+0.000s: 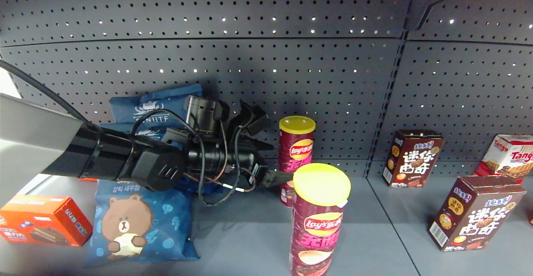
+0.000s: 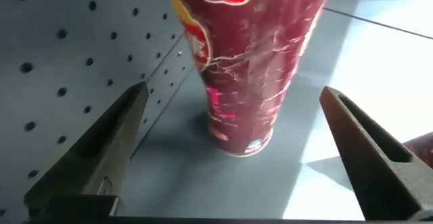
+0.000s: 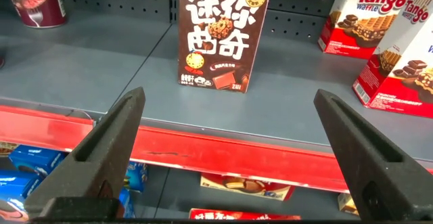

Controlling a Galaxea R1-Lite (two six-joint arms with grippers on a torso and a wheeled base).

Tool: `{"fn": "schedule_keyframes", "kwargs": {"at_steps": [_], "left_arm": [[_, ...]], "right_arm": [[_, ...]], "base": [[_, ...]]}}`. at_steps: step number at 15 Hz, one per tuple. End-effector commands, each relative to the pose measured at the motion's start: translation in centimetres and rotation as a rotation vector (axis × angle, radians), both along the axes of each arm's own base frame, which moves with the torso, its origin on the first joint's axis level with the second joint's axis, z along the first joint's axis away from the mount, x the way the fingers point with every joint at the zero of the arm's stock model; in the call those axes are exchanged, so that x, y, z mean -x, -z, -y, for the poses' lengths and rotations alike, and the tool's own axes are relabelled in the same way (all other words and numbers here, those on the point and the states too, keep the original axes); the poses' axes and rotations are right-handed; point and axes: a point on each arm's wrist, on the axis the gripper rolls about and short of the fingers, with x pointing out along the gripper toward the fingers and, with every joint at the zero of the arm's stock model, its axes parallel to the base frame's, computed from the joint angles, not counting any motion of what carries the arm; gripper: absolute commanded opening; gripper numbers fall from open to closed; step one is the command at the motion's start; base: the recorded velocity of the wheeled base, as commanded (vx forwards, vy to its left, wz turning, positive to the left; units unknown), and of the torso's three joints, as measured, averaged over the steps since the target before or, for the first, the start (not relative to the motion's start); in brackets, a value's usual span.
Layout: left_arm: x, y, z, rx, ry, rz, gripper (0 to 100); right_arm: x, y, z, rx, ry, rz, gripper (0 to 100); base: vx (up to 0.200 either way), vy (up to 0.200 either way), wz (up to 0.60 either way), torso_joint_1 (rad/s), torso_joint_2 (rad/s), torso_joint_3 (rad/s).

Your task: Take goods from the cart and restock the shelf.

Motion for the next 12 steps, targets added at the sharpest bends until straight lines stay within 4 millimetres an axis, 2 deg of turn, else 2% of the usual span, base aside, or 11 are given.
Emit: {"fn": "schedule_keyframes", "kwargs": {"at_steps": [1,12], "left_arm": [[0.38,-0.33,-0.30,-0.009,-0.026,0.009,100],[-0.12,-0.43,-0.58,-0.049,-0.139,0.033,100]], "right_arm": [[-0.02,0.02,0.00,0.001,-0.001,-0.002,100],[-0.01,-0.02,0.00,0.001,-0.001,-0.001,100]], "base": [[0.000,0.000,0.00,0.000,0.00,0.000],[0.000,0.000,0.00,0.000,0.00,0.000]]}}
